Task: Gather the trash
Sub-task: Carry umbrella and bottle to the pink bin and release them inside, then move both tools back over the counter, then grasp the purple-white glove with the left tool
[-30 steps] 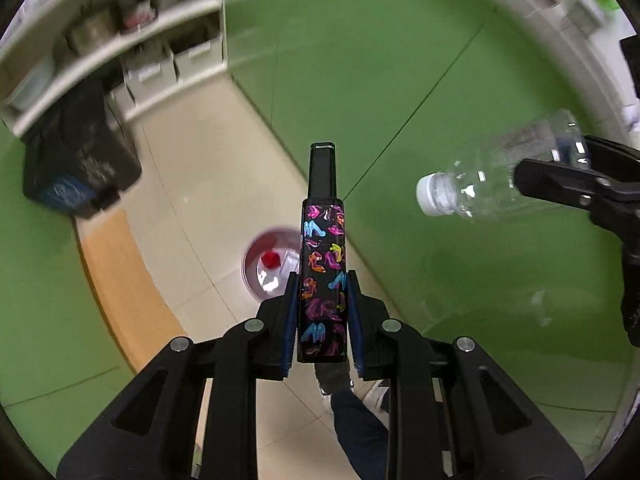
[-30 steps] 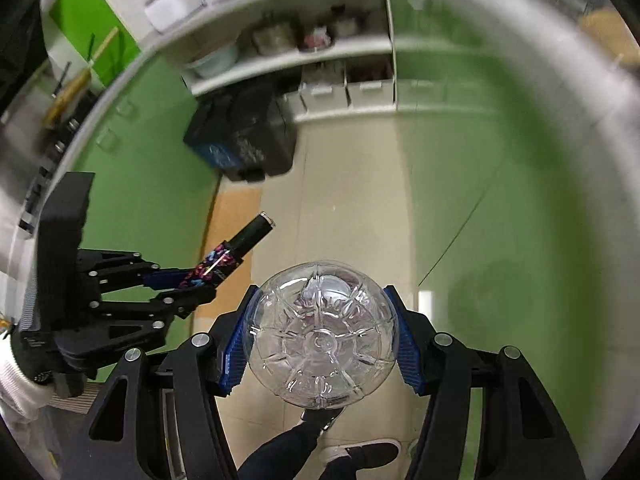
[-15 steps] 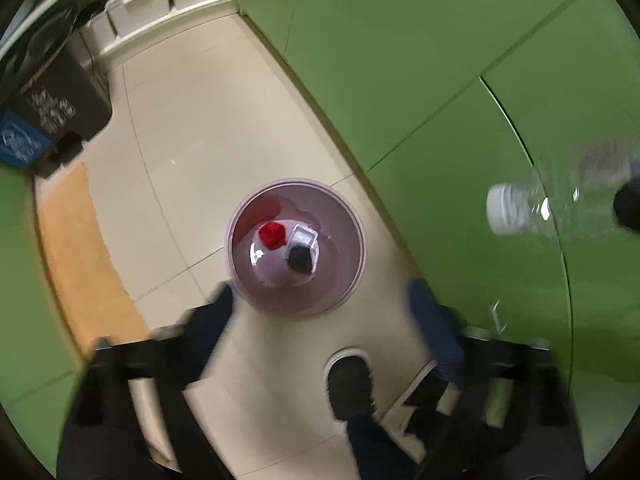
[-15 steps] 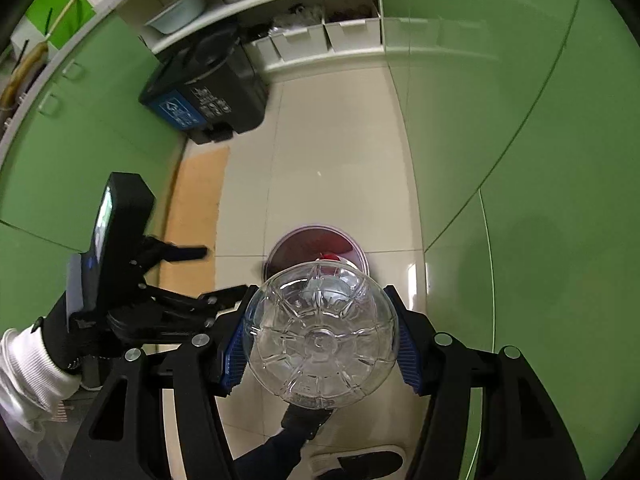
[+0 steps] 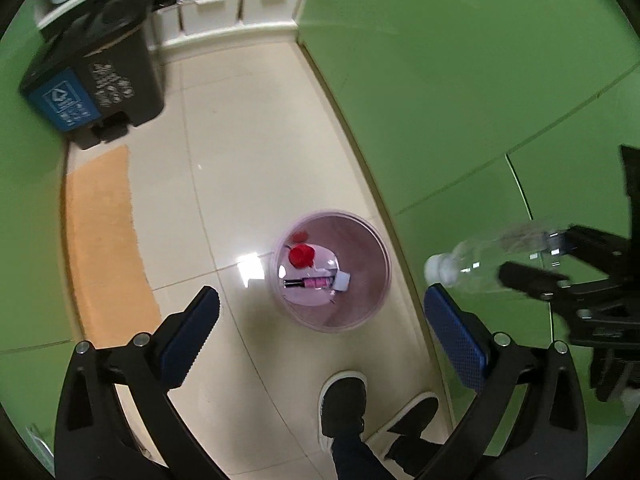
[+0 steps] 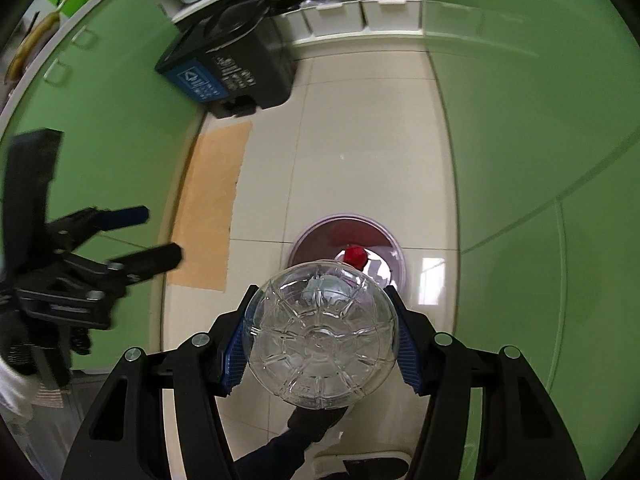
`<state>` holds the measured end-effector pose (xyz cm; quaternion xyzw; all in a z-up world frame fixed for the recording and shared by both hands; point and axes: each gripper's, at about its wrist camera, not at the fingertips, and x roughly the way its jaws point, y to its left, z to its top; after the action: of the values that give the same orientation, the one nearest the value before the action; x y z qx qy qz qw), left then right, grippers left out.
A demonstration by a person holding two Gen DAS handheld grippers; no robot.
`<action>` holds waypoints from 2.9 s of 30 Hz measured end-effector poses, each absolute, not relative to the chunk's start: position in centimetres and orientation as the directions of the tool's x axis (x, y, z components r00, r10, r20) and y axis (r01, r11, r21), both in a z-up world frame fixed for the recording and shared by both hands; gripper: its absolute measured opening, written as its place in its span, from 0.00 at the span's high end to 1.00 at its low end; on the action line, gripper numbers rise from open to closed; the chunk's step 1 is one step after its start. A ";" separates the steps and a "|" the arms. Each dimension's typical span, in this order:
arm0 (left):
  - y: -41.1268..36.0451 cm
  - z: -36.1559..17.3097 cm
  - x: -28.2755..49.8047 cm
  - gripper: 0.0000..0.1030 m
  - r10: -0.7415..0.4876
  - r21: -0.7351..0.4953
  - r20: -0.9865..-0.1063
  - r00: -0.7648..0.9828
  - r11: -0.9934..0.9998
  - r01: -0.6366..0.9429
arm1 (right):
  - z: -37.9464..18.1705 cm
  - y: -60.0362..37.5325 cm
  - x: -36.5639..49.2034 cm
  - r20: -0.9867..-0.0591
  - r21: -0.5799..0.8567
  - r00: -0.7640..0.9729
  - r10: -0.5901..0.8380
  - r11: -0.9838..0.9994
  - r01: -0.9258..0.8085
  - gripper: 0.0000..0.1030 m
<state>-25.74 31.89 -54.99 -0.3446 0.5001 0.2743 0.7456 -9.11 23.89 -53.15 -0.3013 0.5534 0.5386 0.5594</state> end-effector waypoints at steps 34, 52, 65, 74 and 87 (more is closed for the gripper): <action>24.9 -22.5 -22.4 0.03 0.129 -0.246 -0.875 0.467 0.711 -0.659 | -21.4 15.0 -6.0 -0.905 0.187 -0.026 0.425 0.342 -0.921 0.06; 14.3 -7.4 -6.5 0.03 -0.017 -0.250 -0.786 0.619 0.923 -0.292 | -5.8 -6.8 7.1 -0.827 0.114 0.351 0.439 0.743 -0.660 0.06; 5.3 -9.6 6.6 0.03 -0.140 -0.206 -0.835 0.532 0.976 -0.067 | -6.0 -16.1 11.9 -0.828 0.101 0.433 0.356 0.855 -0.508 0.06; 2.3 -13.7 13.6 0.03 -0.132 -0.170 -0.878 0.459 0.985 -0.043 | -7.3 -18.0 15.3 -0.842 0.109 0.419 0.340 0.868 -0.484 0.06; 1.7 -18.2 17.8 0.39 -0.142 -0.177 -0.912 0.384 0.982 -0.058 | -9.2 -18.7 18.4 -0.861 0.120 0.382 0.336 0.864 -0.489 0.06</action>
<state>17.77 1.67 -18.16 -0.0902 0.5544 -0.0253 0.8270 18.36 -18.73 -9.19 -0.0774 0.4970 0.2492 0.8276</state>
